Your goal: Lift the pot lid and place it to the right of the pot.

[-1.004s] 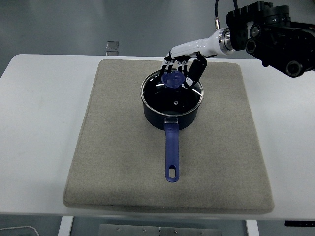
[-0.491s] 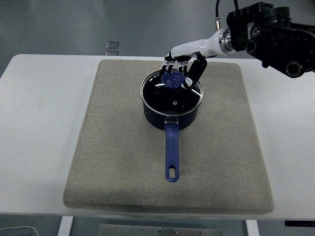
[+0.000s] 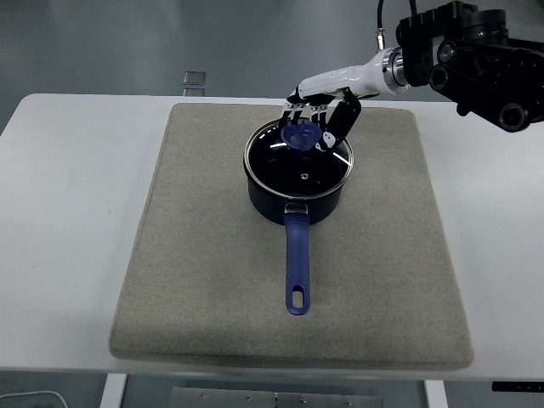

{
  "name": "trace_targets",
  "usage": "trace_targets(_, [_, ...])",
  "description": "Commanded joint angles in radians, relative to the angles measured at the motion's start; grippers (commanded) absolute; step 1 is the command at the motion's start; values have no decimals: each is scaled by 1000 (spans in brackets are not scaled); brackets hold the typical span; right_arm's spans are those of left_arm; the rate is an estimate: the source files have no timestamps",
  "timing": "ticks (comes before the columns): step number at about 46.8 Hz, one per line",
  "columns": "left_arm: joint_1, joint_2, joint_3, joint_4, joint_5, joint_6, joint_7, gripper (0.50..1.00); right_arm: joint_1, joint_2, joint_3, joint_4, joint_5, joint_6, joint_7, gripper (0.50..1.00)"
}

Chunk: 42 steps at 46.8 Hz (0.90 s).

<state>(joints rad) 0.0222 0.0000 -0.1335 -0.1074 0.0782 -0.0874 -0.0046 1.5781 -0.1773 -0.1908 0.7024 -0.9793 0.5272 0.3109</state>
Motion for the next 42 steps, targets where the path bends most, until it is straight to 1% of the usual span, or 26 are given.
trace_targets(1, [-1,0,0,0,0,0,0,1000,2,-2,4,0,4,0,0,500])
trace_targets(7, [-1,0,-1,0,0,0,0,1000,3,-11,4,0,5,0,0,500])
trace_targets(15, [1,0,0,0,0,0,0,1000,6,-57,5,0,5,7,0,500])
trace_targets(25, [1,0,-1,0,0,0,0,1000,22,-87,25,0,5,40,0,500])
trace_targets(42, [-1,0,0,0,0,0,0,1000,19,-217,27,0,5,62,-1,500])
